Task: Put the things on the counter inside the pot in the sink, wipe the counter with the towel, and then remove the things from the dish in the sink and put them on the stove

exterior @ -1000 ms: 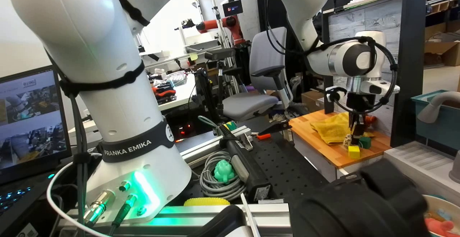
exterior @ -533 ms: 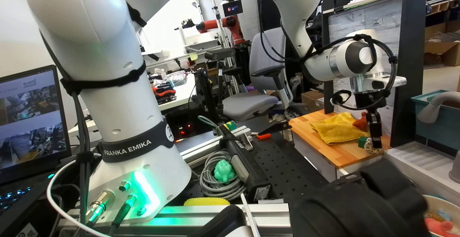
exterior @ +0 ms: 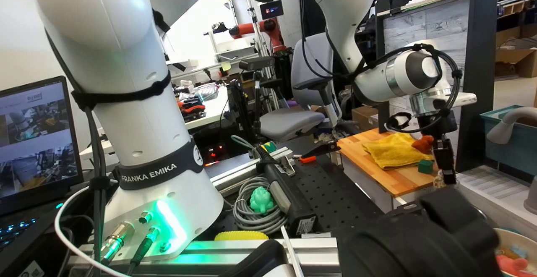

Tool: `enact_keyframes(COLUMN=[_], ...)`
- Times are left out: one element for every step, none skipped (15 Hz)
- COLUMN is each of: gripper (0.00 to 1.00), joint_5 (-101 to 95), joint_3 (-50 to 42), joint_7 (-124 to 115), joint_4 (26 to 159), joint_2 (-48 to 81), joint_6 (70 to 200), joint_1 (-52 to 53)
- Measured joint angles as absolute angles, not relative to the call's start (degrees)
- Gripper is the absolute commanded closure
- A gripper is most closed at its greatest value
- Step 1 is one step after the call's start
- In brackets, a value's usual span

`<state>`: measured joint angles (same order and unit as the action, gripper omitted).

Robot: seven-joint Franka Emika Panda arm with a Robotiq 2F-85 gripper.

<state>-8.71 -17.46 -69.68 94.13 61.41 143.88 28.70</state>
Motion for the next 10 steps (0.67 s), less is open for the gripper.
enact_keyframes(gripper=[0.30, 0.22, 0.15, 0.07, 0.01, 0.00, 0.00, 0.00, 0.00, 0.00], joint_5=[-8.88, -8.91, -8.91, -8.91, -8.91, -9.07, -9.32, -9.36, -9.34, -9.18], joint_3=[-17.44, -17.35, -17.16, -16.88, -16.74, -16.93, -17.38, -17.77, -17.85, -17.84], joint_7=[-70.16, -70.27, -70.29, -70.31, -70.58, -71.51, -72.88, -74.30, -75.32, -75.93], joint_4=[94.33, 94.47, 94.75, 95.40, 96.32, 97.53, 98.95, 100.48, 101.71, 102.66], joint_2=[61.37, 61.25, 60.93, 60.26, 59.37, 58.34, 57.26, 56.21, 55.41, 54.92], joint_6=[143.90, 144.03, 144.84, 146.38, 148.65, 151.83, 155.52, 159.52, 162.56, 164.89], joint_1=[28.71, 28.72, 28.72, 28.74, 28.93, 29.50, 30.44, 31.53, 32.38, 33.14])
